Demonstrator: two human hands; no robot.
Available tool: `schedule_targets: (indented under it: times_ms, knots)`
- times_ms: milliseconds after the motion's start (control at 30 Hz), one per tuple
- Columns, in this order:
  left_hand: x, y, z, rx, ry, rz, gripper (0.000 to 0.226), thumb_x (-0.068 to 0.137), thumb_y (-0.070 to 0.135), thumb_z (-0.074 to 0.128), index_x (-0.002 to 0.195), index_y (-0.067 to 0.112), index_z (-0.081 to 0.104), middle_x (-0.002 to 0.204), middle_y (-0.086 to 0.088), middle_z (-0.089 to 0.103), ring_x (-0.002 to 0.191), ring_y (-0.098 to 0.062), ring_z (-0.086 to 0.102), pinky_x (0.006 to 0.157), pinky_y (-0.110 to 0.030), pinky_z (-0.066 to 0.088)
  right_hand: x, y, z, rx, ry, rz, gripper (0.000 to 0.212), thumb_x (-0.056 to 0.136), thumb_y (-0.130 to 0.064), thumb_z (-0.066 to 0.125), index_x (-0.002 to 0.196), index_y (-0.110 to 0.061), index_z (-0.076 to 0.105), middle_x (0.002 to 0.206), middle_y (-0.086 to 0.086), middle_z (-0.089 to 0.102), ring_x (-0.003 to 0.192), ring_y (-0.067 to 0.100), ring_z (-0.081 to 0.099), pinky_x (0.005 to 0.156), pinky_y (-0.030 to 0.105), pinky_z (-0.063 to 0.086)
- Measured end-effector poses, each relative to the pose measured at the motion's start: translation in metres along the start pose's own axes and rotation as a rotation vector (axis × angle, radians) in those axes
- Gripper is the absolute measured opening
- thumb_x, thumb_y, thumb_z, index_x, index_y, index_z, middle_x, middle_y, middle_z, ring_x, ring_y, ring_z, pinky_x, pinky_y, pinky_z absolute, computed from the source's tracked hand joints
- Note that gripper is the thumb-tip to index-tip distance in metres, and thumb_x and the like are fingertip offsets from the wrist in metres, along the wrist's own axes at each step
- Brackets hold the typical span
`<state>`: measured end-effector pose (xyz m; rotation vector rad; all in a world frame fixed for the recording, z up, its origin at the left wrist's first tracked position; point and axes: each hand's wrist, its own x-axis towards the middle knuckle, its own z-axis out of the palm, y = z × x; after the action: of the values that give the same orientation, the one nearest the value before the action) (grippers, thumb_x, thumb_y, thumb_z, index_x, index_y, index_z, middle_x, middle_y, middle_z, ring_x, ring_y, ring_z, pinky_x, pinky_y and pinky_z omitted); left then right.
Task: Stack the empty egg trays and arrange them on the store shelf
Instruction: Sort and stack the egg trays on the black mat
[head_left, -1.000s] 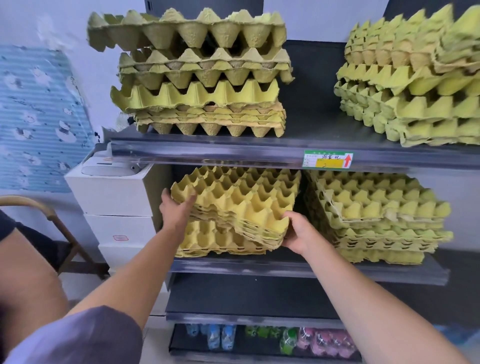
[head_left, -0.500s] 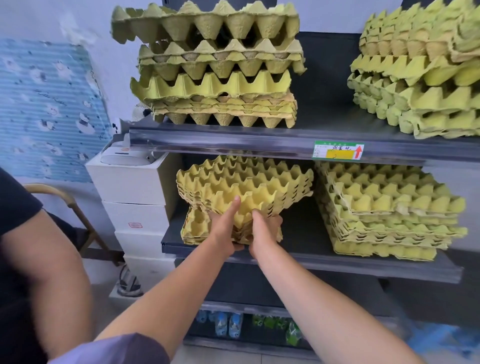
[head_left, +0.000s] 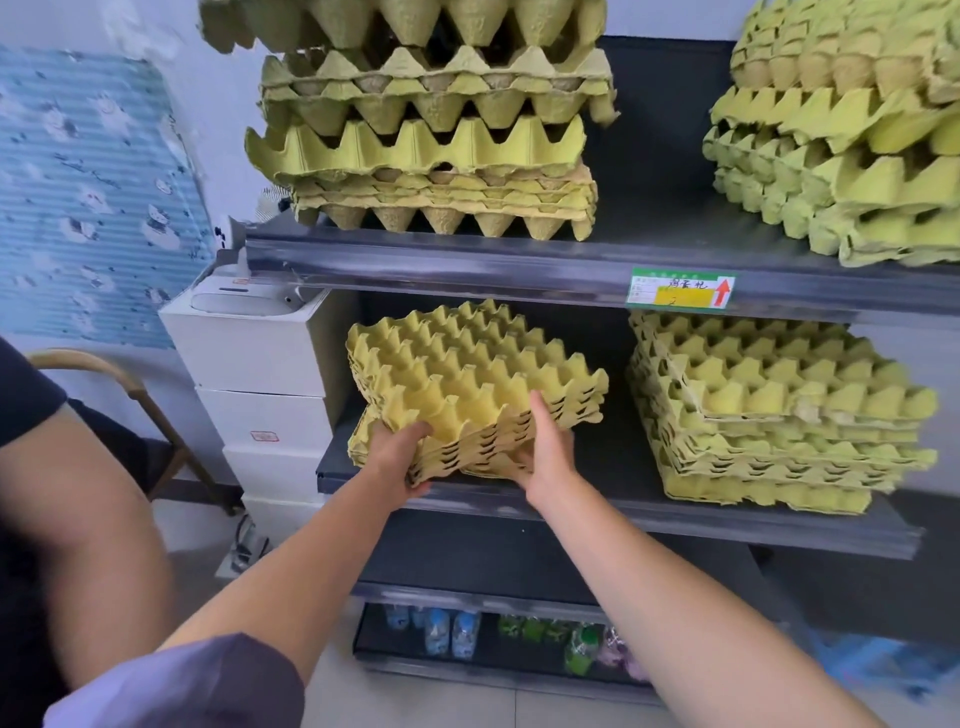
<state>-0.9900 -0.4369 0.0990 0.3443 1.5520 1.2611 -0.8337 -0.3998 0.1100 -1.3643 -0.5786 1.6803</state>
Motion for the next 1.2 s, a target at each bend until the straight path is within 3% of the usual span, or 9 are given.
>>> schedule_targets:
  times_ms: [200, 467, 600, 700, 833, 933, 1033, 1100, 1200]
  knots:
    - [0.006, -0.004, -0.006, -0.034, 0.079, 0.025, 0.06, 0.083, 0.024, 0.062, 0.135, 0.029, 0.033, 0.131, -0.009, 0.044, 0.11, -0.033, 0.051, 0.066, -0.039, 0.048, 0.025, -0.036, -0.004, -0.034, 0.094, 0.015, 0.086, 0.075, -0.05, 0.074, 0.144, -0.022, 0.029, 0.14, 0.011, 0.041, 0.122, 0.033, 0.045, 0.098, 0.048, 0.046]
    - [0.007, -0.005, 0.0, 0.006, 0.081, 0.064, 0.059, 0.082, 0.008, 0.056, 0.133, 0.027, 0.034, 0.127, -0.008, 0.044, 0.102, -0.03, 0.049, 0.06, -0.032, 0.046, 0.041, -0.049, -0.001, -0.047, 0.172, 0.067, 0.064, 0.088, -0.014, 0.065, 0.139, -0.022, 0.028, 0.136, 0.012, 0.038, 0.121, 0.036, 0.043, 0.091, 0.052, 0.049]
    - [0.008, 0.008, -0.005, -0.018, 0.088, 0.134, 0.055, 0.083, 0.009, 0.056, 0.133, 0.023, 0.036, 0.123, -0.008, 0.05, 0.095, -0.025, 0.052, 0.06, -0.031, 0.045, 0.037, -0.045, 0.008, 0.023, 0.186, 0.031, 0.07, 0.087, -0.019, 0.065, 0.144, -0.024, 0.026, 0.134, 0.009, 0.043, 0.109, 0.03, 0.049, 0.08, 0.045, 0.052]
    - [0.009, 0.022, -0.009, 0.007, 0.104, 0.226, 0.048, 0.083, 0.025, 0.058, 0.128, 0.02, 0.041, 0.12, -0.009, 0.053, 0.09, -0.022, 0.052, 0.071, -0.036, 0.049, 0.031, -0.04, 0.016, 0.102, 0.228, -0.012, 0.079, 0.085, -0.022, 0.066, 0.149, -0.027, 0.02, 0.134, 0.008, 0.043, 0.107, 0.029, 0.05, 0.077, 0.045, 0.053]
    - [0.011, 0.035, -0.007, -0.025, 0.129, 0.317, 0.079, 0.058, 0.067, 0.059, 0.123, 0.024, 0.047, 0.135, -0.01, 0.043, 0.112, -0.027, 0.051, 0.103, -0.05, 0.041, 0.03, -0.03, 0.024, 0.197, 0.223, -0.051, 0.066, 0.085, -0.033, 0.059, 0.142, -0.021, 0.027, 0.136, 0.002, 0.042, 0.116, 0.029, 0.051, 0.097, 0.048, 0.048]
    - [0.011, 0.034, -0.002, 0.103, 0.12, 0.368, 0.068, 0.081, 0.05, 0.063, 0.137, 0.021, 0.037, 0.139, -0.007, 0.028, 0.122, -0.028, 0.042, 0.105, -0.041, 0.036, 0.051, -0.01, 0.027, 0.161, 0.247, -0.149, 0.078, 0.069, -0.029, 0.063, 0.14, -0.016, 0.033, 0.138, 0.013, 0.047, 0.118, 0.036, 0.054, 0.093, 0.052, 0.051]
    - [0.021, 0.027, -0.005, 0.185, 0.099, 0.311, 0.07, 0.082, 0.038, 0.068, 0.14, 0.024, 0.032, 0.139, -0.006, 0.034, 0.122, -0.032, 0.044, 0.104, -0.044, 0.038, 0.02, -0.012, 0.039, 0.173, 0.332, -0.174, 0.084, 0.077, -0.023, 0.069, 0.146, -0.025, 0.021, 0.138, 0.008, 0.047, 0.119, 0.033, 0.054, 0.098, 0.05, 0.047]
    - [0.028, 0.025, -0.011, 0.167, 0.09, 0.314, 0.07, 0.081, 0.035, 0.07, 0.139, 0.026, 0.032, 0.138, -0.008, 0.04, 0.119, -0.032, 0.049, 0.103, -0.046, 0.041, 0.016, -0.008, 0.046, 0.264, 0.297, -0.136, 0.097, 0.084, -0.021, 0.067, 0.149, -0.039, -0.003, 0.132, -0.002, 0.041, 0.114, 0.031, 0.055, 0.1, 0.046, 0.046]
    - [0.039, 0.028, -0.019, 0.15, 0.094, 0.363, 0.065, 0.086, 0.03, 0.067, 0.14, 0.026, 0.033, 0.138, -0.006, 0.04, 0.114, -0.023, 0.049, 0.102, -0.041, 0.041, 0.02, 0.001, 0.054, 0.278, 0.318, -0.068, 0.105, 0.086, -0.024, 0.066, 0.145, -0.046, -0.018, 0.117, 0.004, 0.042, 0.105, 0.035, 0.059, 0.095, 0.046, 0.048]
